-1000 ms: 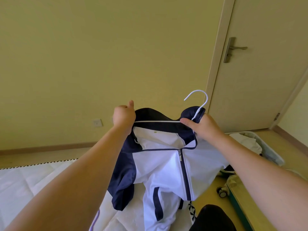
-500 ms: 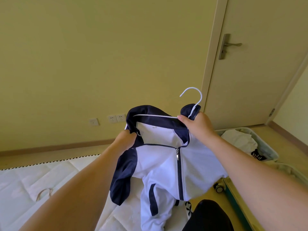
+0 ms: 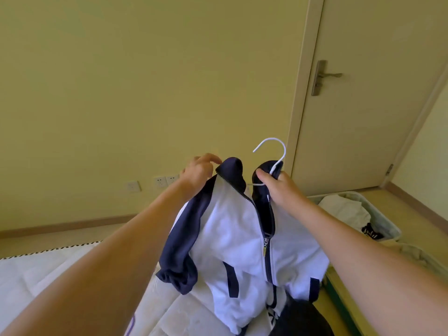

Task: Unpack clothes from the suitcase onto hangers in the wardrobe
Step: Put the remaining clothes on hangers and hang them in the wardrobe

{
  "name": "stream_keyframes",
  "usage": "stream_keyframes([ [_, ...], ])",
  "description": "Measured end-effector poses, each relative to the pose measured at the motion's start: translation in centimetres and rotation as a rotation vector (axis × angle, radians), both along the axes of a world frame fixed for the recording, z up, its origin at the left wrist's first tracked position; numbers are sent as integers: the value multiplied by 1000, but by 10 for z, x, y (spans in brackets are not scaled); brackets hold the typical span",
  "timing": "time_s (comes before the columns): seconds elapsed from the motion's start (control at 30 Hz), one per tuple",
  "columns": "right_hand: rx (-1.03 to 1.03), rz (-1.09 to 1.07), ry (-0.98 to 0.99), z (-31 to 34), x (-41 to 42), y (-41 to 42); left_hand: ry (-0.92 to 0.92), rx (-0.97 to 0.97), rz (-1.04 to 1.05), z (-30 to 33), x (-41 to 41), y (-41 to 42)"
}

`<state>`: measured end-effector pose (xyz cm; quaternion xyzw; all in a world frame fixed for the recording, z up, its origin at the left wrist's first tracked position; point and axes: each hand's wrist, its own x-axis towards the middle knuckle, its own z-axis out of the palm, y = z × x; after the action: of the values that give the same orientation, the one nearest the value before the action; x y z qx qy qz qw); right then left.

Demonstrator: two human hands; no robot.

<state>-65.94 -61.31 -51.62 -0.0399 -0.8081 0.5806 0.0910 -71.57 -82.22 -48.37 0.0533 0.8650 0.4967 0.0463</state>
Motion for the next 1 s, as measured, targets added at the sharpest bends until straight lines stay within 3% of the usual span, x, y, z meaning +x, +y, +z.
stream_keyframes([
  [0.1, 111, -82, 37, 17, -1, 12, 15, -426, -92, 7, 2, 11],
  [0.3, 379, -299, 180, 92, 19, 30, 363, -465, -203, 78, 23, 72],
  [0.47, 472, -401, 283, 175, 62, 68, 628, -425, -300, 164, 41, 121],
  [0.73, 536, -465, 352, 285, 168, 116, 876, -270, -451, 270, 109, 187],
  [0.87, 524, -560, 322, 346, 261, 125, 1086, -51, -578, 316, 169, 220],
  [1.0, 469, -655, 289, 390, 339, 130, 1080, 177, -799, 349, 223, 251],
])
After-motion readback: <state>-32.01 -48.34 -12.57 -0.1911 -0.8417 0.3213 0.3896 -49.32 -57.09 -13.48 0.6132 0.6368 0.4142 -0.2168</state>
